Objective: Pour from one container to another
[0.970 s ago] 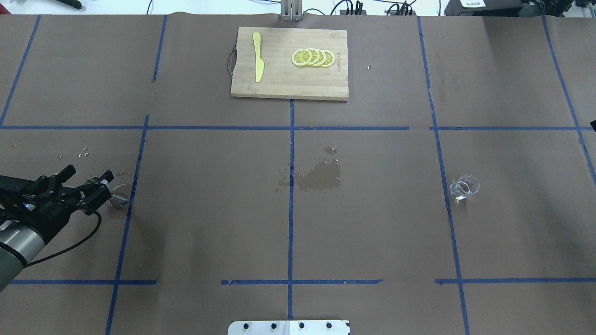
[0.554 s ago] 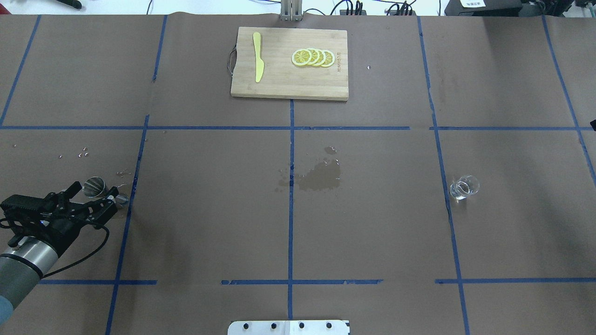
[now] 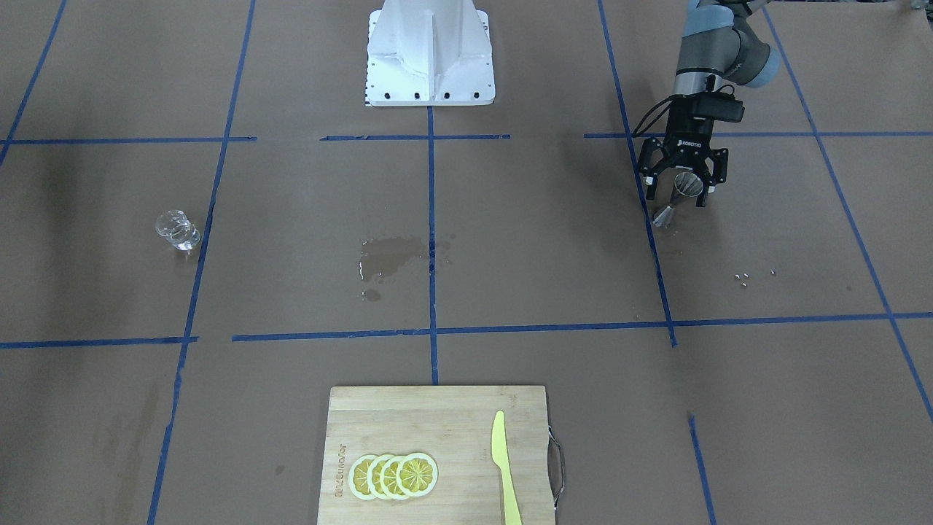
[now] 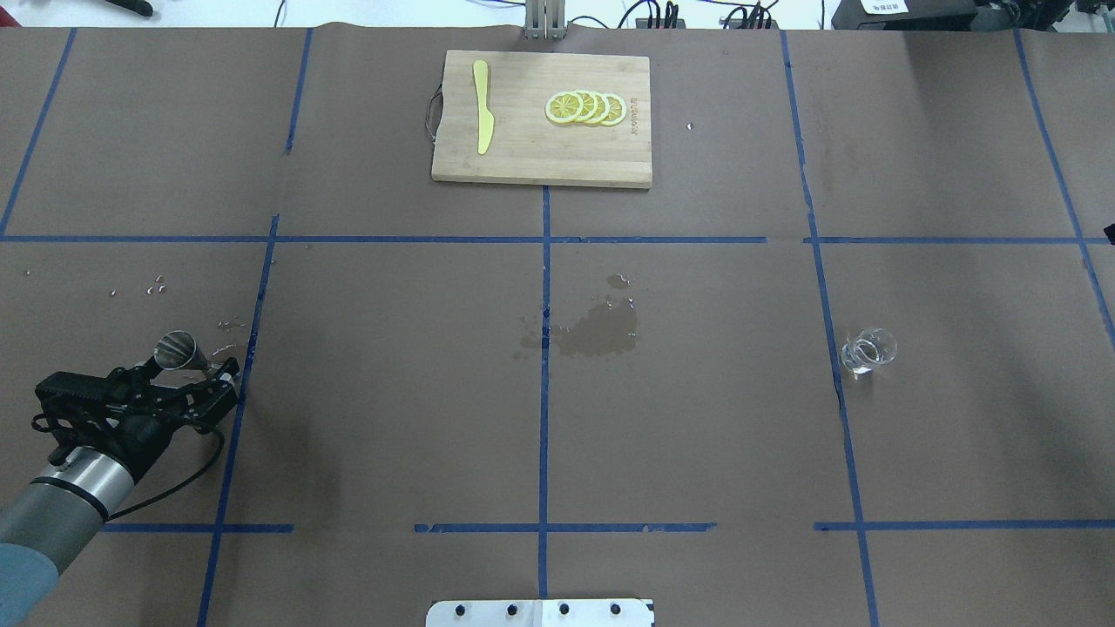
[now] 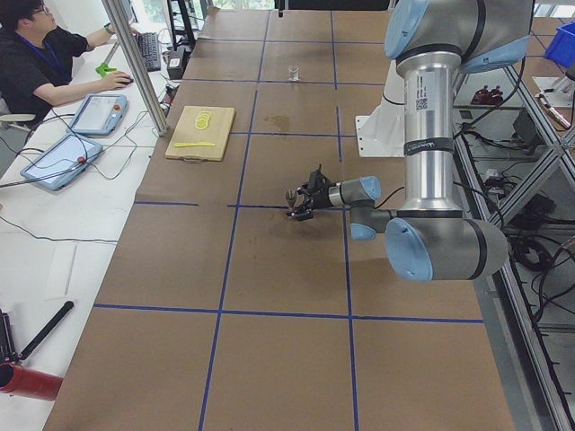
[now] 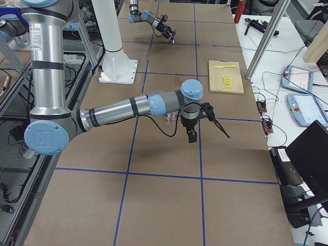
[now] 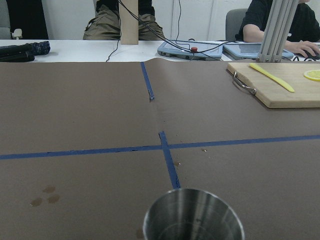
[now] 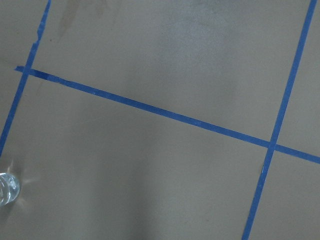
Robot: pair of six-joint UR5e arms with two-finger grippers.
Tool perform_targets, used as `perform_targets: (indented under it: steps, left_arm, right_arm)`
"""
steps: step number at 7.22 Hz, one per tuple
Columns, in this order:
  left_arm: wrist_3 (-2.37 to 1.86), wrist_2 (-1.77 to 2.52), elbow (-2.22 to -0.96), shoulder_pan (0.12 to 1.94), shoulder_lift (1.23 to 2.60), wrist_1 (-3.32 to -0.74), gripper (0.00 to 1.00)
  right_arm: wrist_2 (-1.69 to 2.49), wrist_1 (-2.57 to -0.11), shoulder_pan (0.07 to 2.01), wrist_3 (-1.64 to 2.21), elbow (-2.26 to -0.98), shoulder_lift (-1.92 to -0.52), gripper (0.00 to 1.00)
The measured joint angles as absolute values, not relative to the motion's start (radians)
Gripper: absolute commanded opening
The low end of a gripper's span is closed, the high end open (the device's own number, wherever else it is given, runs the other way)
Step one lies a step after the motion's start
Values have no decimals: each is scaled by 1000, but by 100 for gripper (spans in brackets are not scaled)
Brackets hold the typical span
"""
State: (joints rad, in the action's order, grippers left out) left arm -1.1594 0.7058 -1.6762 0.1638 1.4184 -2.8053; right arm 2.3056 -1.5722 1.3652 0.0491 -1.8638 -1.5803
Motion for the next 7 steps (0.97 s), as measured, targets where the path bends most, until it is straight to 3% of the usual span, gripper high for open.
perform_targets:
  steps: [3, 7]
  left_arm:
    - [-1159, 681, -1669, 165, 1420, -2809, 52]
    - [-1160, 665, -1668, 165, 1419, -2811, 51]
  right_arm:
    - [2306, -1572, 1365, 49, -1864, -1579, 100]
    - [2306, -1571, 1365, 49, -1864, -1578, 100]
